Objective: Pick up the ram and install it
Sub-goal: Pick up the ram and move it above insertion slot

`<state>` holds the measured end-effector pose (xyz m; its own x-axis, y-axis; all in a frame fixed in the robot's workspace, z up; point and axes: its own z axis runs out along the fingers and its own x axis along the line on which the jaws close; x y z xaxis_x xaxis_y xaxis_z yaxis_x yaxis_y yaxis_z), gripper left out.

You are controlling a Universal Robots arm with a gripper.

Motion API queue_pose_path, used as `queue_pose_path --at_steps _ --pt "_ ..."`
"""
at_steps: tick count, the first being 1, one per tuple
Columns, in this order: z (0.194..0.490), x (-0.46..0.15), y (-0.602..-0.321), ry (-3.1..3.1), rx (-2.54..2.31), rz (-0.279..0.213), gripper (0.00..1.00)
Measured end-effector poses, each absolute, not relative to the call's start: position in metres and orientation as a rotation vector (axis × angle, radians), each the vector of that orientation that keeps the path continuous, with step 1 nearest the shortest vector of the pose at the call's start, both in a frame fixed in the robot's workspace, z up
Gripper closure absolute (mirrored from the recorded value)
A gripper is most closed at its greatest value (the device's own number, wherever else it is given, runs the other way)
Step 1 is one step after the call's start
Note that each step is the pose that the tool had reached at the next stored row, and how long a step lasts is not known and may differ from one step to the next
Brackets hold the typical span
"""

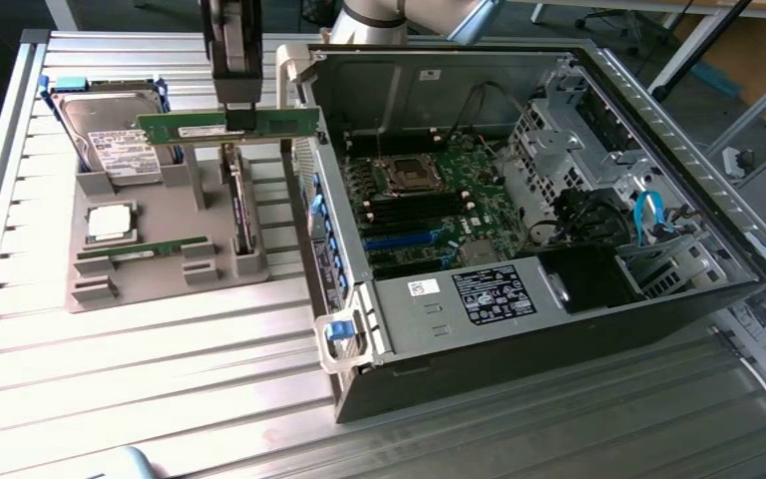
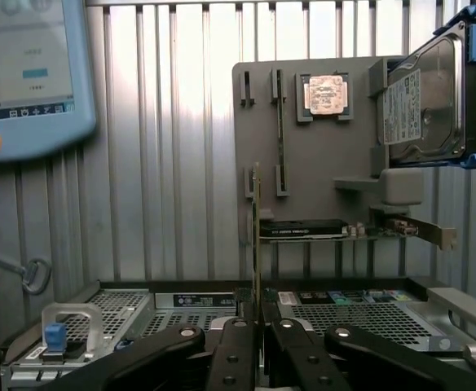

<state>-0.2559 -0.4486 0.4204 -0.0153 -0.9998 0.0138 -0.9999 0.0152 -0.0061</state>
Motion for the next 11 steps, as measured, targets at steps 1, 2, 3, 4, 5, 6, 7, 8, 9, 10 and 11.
queue_pose_path --at_steps 1,2,3,4,5,6,7,8,9,10,11 --pt "0.4204 -0.2548 -0.4486 -2.234 2.201 0.022 0.87" --pt "0.4204 -0.2541 -0.4486 -2.234 2.201 0.022 0.87" --pt "0.4204 -0.2534 -0.4486 -2.234 2.201 0.022 0.87" --pt "0.4204 -0.2515 -0.4486 -2.234 2.201 0.022 0.87" --pt "0.4204 -0.2506 -0.4486 -2.234 2.201 0.022 0.87" --pt "0.4204 -0.2497 -0.4486 -2.234 2.2 0.022 0.87" --pt "0.4204 -0.2488 -0.4486 -2.234 2.2 0.022 0.87" --pt "0.4204 -0.2479 -0.4486 -2.234 2.2 0.022 0.87" --pt "0.4204 -0.247 -0.4486 -2.234 2.2 0.022 0.87" --pt "0.4204 -0.2461 -0.4486 -2.234 2.2 0.022 0.87" --pt "0.4204 -0.2451 -0.4486 -2.234 2.2 0.022 0.87"
